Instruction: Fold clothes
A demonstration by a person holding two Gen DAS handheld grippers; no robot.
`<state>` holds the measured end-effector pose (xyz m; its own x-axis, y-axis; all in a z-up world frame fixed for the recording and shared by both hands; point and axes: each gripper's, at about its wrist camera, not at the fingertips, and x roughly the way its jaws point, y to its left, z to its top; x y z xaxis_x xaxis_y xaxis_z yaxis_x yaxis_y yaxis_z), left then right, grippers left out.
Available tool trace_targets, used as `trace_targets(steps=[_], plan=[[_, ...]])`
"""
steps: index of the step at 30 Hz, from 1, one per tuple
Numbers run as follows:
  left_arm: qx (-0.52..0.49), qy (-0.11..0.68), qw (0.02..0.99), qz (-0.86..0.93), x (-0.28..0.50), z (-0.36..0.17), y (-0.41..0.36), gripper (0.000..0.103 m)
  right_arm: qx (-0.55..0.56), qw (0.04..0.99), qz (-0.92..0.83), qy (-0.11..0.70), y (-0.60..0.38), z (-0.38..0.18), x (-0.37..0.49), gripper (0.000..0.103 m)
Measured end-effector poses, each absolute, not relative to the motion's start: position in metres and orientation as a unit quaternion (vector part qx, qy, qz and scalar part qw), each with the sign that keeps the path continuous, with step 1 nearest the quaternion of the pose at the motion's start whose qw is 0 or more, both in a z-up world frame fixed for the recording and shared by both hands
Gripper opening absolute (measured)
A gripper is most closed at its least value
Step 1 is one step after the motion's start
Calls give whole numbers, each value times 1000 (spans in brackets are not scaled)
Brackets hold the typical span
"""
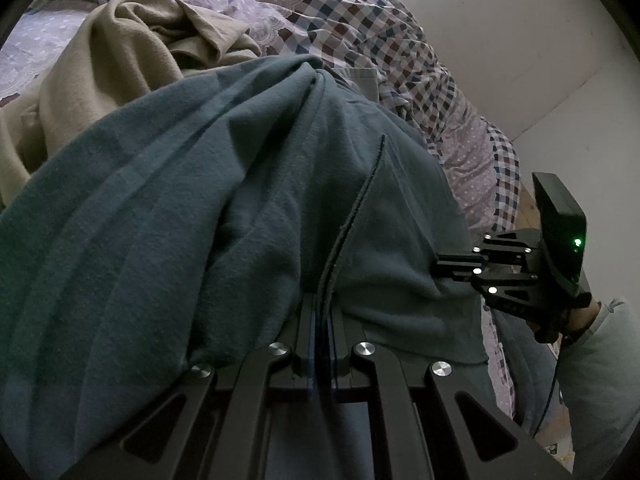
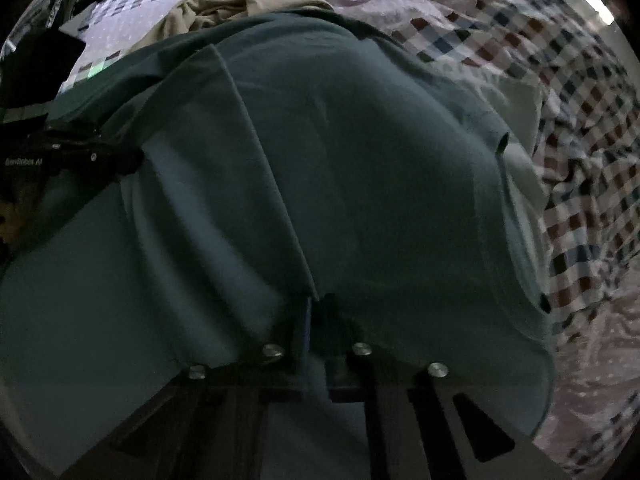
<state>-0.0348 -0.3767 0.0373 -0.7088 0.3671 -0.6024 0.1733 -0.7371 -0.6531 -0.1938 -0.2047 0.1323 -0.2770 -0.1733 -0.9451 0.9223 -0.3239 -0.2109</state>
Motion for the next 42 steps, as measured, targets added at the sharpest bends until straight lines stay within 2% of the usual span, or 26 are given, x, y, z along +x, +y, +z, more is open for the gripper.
trace_targets(steps=[12,19,23,25,27,29,32,38,40,42], plan=[[-377,-357,55,853,-37,37,-377,6,388,352,-720,456,-216,162,-196,0],[-379,-354,53,854,-37,37,-377,6,380,298,-720,499,-248,142,-208,0],[-380,-354,52,853,-39,37,-376,6,370,319,-761,427,-243,172,-205,2],[-380,-353,52,853,-40,37,-376,6,366,370,-762,386,-253,184,-200,6],[-380,-353,52,853,-41,37,-376,6,368,422,-750,353,-268,192,-191,25],[-380,-354,51,853,-41,37,-375,6,365,458,-733,345,-285,190,-183,35],[-380,-354,52,853,-41,36,-376,6,364,469,-714,370,-308,174,-175,39],[-382,-357,53,851,-42,35,-377,6,376,457,-699,402,-331,148,-182,39],[-383,-357,54,850,-43,35,-377,6,377,461,-695,403,-330,148,-176,35],[-383,-357,53,850,-43,35,-377,6,373,465,-692,408,-331,148,-170,8]])
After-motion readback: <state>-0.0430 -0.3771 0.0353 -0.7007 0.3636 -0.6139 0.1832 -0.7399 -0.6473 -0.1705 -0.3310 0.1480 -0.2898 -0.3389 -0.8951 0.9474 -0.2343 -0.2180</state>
